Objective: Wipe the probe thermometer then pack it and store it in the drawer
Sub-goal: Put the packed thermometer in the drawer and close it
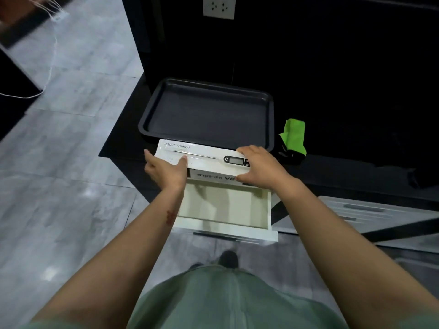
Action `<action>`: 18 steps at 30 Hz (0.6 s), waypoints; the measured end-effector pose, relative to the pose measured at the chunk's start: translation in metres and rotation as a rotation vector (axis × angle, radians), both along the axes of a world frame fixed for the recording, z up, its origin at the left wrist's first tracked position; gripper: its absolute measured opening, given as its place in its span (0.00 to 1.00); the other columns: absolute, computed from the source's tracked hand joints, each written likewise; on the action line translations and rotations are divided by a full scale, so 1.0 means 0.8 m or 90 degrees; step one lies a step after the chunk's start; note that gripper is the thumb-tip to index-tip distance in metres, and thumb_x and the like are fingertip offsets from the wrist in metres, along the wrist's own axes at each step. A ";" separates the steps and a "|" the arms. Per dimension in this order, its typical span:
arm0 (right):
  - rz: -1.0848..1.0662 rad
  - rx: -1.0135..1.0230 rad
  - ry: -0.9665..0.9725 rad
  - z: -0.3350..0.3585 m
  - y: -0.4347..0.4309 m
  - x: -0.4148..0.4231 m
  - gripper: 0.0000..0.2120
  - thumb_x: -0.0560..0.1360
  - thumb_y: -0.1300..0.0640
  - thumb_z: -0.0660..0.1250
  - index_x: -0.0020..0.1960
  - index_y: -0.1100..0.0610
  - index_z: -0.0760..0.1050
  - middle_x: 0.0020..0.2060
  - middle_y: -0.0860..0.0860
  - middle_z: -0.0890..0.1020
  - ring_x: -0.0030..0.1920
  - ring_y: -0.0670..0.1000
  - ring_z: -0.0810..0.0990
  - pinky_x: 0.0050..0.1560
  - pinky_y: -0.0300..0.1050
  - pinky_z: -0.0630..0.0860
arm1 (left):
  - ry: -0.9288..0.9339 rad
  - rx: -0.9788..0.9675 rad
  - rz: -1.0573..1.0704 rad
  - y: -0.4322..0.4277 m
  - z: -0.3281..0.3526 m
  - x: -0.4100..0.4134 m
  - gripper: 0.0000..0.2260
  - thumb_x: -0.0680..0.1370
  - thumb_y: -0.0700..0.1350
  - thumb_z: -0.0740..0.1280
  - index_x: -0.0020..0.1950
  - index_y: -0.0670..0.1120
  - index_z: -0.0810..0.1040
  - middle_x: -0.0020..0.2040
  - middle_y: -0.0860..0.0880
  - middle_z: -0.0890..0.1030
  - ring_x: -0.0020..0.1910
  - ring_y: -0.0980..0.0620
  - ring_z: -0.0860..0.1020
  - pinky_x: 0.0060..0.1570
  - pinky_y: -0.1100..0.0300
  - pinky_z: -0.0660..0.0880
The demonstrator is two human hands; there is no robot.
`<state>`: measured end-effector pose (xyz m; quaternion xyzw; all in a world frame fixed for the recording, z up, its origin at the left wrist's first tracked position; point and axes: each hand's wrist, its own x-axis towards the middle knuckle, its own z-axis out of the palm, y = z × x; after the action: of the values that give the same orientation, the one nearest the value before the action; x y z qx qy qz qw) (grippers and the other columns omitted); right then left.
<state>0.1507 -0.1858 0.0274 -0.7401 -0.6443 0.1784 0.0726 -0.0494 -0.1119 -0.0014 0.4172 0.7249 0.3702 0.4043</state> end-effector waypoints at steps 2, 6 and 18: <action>-0.014 -0.007 0.002 -0.004 -0.016 -0.010 0.35 0.69 0.49 0.73 0.72 0.54 0.65 0.65 0.53 0.72 0.66 0.56 0.68 0.65 0.47 0.67 | 0.215 0.060 -0.110 -0.018 -0.006 -0.013 0.33 0.75 0.48 0.71 0.77 0.44 0.60 0.77 0.39 0.55 0.75 0.41 0.59 0.74 0.51 0.58; -0.045 -0.019 0.003 -0.020 -0.045 -0.024 0.33 0.69 0.49 0.74 0.71 0.53 0.66 0.62 0.52 0.73 0.63 0.55 0.69 0.63 0.49 0.68 | 0.468 0.180 -0.333 -0.037 -0.035 -0.037 0.26 0.79 0.48 0.64 0.76 0.44 0.63 0.79 0.41 0.50 0.79 0.43 0.46 0.75 0.46 0.43; -0.074 -0.141 0.030 -0.091 -0.087 -0.042 0.38 0.70 0.48 0.73 0.75 0.53 0.61 0.70 0.53 0.69 0.70 0.55 0.66 0.70 0.48 0.63 | 0.636 0.145 -0.802 -0.072 -0.102 -0.075 0.30 0.81 0.62 0.42 0.80 0.48 0.46 0.80 0.50 0.48 0.79 0.51 0.43 0.74 0.51 0.33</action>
<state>0.1170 -0.2552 -0.0450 -0.7751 -0.5749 0.2617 0.0158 -0.1097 -0.1694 -0.0826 0.9016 0.4068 -0.0850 0.1204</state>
